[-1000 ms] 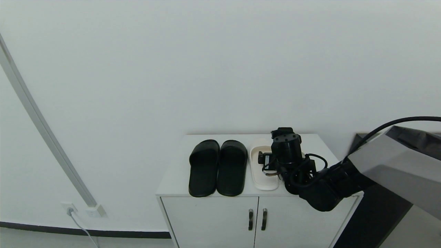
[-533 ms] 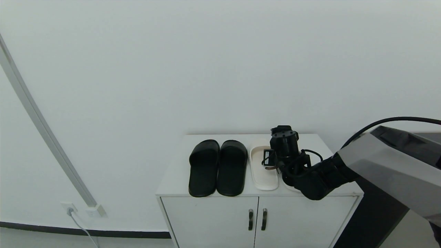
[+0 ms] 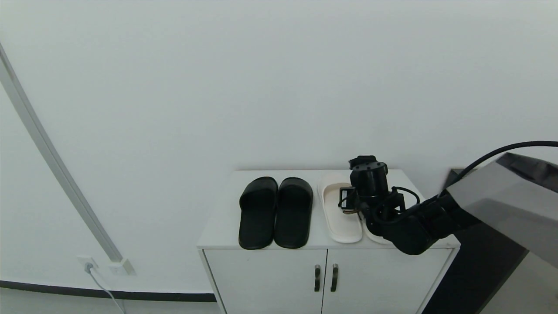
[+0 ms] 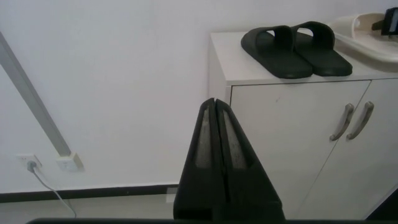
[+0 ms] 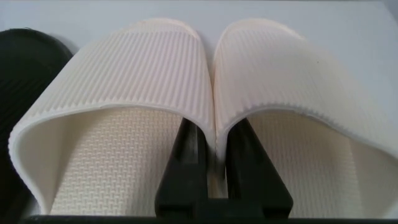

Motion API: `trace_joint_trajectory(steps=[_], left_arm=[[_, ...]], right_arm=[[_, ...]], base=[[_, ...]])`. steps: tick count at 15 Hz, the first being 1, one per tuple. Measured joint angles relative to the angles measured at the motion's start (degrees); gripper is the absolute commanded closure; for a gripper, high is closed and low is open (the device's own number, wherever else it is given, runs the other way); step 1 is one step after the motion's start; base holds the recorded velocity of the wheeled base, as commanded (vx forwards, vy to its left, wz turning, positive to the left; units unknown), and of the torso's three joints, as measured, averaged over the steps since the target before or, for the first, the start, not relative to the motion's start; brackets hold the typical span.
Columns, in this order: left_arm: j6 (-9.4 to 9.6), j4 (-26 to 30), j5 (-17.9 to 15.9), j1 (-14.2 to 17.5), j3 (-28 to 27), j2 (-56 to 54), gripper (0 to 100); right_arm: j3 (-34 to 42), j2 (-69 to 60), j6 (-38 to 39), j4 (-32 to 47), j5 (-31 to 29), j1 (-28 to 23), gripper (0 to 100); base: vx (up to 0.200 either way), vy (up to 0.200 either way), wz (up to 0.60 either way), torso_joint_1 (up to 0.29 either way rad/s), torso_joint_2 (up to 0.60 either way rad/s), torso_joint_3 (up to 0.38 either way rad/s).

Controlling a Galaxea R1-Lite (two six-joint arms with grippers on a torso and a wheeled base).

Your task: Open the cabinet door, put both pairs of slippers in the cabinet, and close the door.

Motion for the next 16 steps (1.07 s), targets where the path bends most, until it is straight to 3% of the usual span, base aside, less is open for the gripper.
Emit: trace_joint_trajectory(steps=[3,9,16], left_arm=[[-0.17,0.0,0.0,0.0,0.0,0.0,100],[-0.3,0.0,0.0,0.0,0.0,0.0,100],[-0.39,0.0,0.0,0.0,0.0,0.0,100]], right_arm=[[9.5,-8.7,-0.1,-0.6,1.3,2.8,100],[31.5,-29.6,-3.6,-1.9,12.9,14.4,100],[35.6,-35.2,-3.7,-1.7,14.5,17.2,100]], base=[[0.0,0.0,0.0,0.0,0.0,0.0],[0.0,0.0,0.0,0.0,0.0,0.0],[-0.2,0.0,0.0,0.007,0.0,0.002]])
